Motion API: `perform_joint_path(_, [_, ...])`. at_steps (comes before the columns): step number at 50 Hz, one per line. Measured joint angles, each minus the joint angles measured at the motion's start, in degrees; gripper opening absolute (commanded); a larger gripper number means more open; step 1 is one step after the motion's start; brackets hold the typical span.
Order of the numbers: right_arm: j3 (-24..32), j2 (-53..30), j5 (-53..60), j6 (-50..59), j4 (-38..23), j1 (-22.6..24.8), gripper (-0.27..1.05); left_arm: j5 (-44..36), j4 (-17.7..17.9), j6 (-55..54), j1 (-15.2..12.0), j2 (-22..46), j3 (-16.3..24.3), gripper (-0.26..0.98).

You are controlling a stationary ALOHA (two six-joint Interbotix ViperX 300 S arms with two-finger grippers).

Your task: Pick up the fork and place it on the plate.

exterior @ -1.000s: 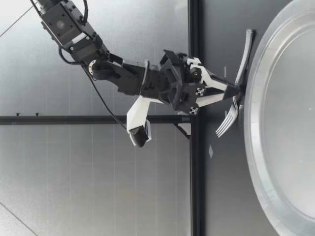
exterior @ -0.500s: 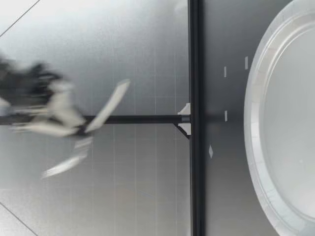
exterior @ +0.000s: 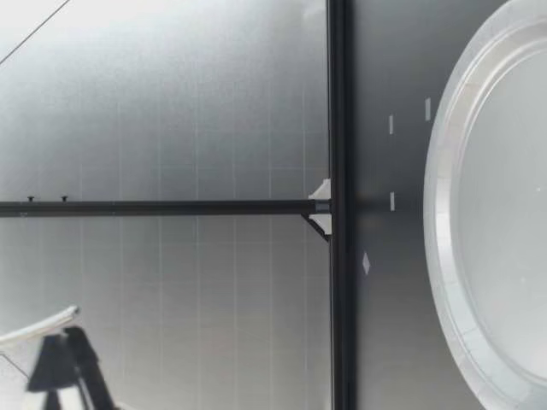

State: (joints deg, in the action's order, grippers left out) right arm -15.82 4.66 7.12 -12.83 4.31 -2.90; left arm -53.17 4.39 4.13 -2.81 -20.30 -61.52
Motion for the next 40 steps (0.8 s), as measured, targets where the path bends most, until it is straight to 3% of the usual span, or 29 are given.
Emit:
perform_joint_path(12, [-7.91,2.72,13.1,0.26,-0.88,0.35,0.06,0.0,-0.7,-1.14,0.79,0.0,0.35,0.62])
perform_joint_path(40, [-8.7,0.26,20.04,0.7,-1.14,1.49,0.06,0.09,-0.79,-0.97,2.02,2.64,2.02,0.62])
